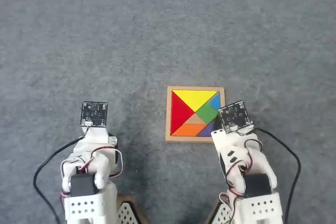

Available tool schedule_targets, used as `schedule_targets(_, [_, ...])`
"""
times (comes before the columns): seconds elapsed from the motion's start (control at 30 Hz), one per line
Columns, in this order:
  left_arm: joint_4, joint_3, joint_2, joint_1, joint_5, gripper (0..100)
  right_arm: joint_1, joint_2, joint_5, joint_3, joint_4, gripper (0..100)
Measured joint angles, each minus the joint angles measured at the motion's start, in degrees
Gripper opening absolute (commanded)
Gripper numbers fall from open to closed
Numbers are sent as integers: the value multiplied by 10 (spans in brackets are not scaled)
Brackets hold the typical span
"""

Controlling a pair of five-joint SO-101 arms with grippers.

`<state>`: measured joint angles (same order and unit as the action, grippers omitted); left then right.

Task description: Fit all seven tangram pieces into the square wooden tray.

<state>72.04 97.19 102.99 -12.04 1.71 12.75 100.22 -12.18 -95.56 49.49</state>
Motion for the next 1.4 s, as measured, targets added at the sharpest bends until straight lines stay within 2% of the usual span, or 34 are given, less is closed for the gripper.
schedule_targets(1.4, [0, 0, 0, 0, 0, 18, -4, -22, 0, -1, 0, 9])
